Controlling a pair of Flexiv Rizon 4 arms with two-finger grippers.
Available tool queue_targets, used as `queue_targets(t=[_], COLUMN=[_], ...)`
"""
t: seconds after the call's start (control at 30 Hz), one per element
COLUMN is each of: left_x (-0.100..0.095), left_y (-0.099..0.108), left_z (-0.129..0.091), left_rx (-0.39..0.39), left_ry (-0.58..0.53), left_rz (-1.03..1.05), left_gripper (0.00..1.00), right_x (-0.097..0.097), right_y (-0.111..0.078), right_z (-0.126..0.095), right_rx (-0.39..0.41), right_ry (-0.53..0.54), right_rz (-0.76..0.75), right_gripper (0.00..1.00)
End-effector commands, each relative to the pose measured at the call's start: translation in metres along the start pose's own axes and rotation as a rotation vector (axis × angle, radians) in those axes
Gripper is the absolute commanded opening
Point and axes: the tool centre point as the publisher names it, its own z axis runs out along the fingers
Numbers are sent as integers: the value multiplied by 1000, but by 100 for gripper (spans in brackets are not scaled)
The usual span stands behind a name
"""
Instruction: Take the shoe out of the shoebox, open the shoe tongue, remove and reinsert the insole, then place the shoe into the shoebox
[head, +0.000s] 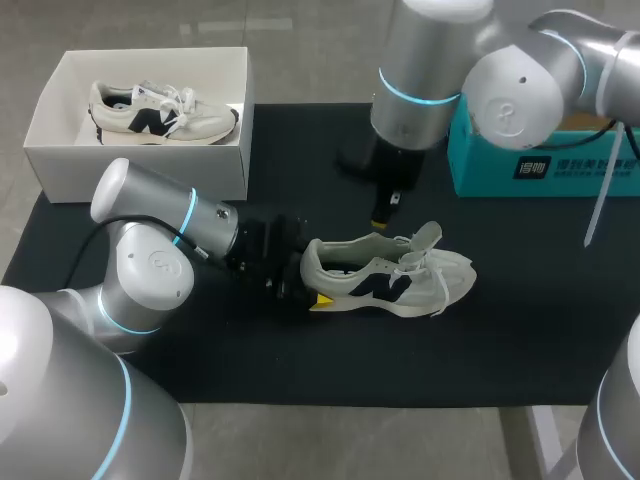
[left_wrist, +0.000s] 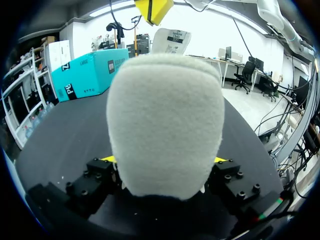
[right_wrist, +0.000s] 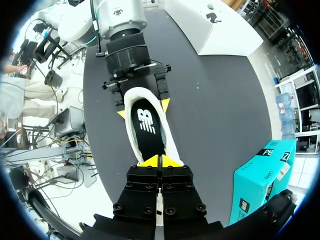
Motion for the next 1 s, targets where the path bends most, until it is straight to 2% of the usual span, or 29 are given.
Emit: queue_targets(t=[0.03,0.37,0.73,1.0], left_x=[0,0,0,0], left_y=[2,2,2,2], left_z=[0,0,0,0], left_rx=[0,0,0,0], left_ry=[-1,-1,-1,-1], left_rz=[1,1,1,1], left_gripper=[0,0,0,0], right_x=[8,15,4,22], right_y=[7,4,3,4], right_z=[18,36,65,73], right_rx=[-13,2,27,17], right_ry=[-6,-4,9,69], right_rz=[-5,-8,-54,-49], right_gripper=[0,0,0,0])
